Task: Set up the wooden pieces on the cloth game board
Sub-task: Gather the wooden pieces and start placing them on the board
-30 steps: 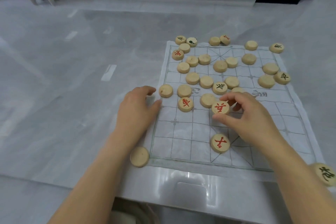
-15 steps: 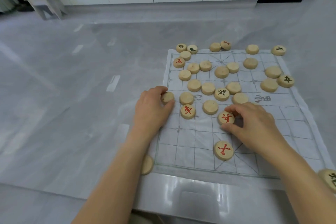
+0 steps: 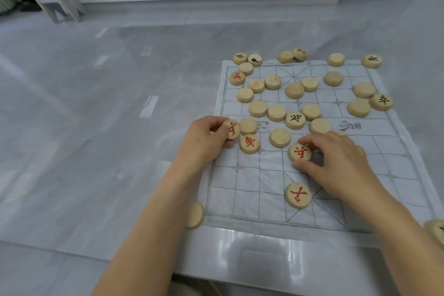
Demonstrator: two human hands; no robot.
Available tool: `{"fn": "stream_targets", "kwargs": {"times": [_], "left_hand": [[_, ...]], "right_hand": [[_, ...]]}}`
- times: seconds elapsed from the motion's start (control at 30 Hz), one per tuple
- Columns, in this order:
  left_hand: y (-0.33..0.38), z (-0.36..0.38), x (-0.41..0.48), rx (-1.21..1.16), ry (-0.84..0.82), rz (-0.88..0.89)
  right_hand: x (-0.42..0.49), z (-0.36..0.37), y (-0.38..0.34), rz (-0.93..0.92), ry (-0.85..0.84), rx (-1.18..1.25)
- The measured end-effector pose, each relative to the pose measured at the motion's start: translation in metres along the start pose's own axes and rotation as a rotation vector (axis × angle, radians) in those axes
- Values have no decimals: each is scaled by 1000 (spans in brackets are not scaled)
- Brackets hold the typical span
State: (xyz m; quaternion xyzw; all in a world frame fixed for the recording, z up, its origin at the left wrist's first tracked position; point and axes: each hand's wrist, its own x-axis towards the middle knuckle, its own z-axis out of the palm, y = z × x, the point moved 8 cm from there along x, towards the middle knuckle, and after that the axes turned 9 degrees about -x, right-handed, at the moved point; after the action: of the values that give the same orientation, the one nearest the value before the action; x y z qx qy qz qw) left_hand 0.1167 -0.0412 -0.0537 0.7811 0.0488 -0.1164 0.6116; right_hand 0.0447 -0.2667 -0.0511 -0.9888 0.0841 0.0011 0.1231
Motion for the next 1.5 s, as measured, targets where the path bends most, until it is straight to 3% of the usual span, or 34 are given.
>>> {"fn": "stream_targets", "kwargs": {"times": [0.13, 0.37, 0.63, 0.8, 0.93, 1.1, 1.37, 1.5], "left_hand": [[0, -8, 1, 295, 80, 55], [8, -18, -3, 458, 143, 145], [17, 16, -12, 678, -17, 319], [11, 19, -7, 655, -45, 342], [7, 23, -7, 679, -55, 363], [10, 22, -6, 716, -58, 365], [30, 50, -22, 721, -95, 443], [26, 59, -25, 729, -144, 431]], "right_hand": [[-1, -1, -1, 2, -1, -8], [-1, -7, -1, 37, 29, 32], [-5, -4, 3, 53, 14, -66], [-4, -14, 4, 60, 104, 8], [-4, -13, 4, 57, 68, 14], [-7, -43, 43, 199, 125, 126], [-24, -43, 94, 298, 25, 101], [-33, -64, 127, 404, 186, 138]]}}
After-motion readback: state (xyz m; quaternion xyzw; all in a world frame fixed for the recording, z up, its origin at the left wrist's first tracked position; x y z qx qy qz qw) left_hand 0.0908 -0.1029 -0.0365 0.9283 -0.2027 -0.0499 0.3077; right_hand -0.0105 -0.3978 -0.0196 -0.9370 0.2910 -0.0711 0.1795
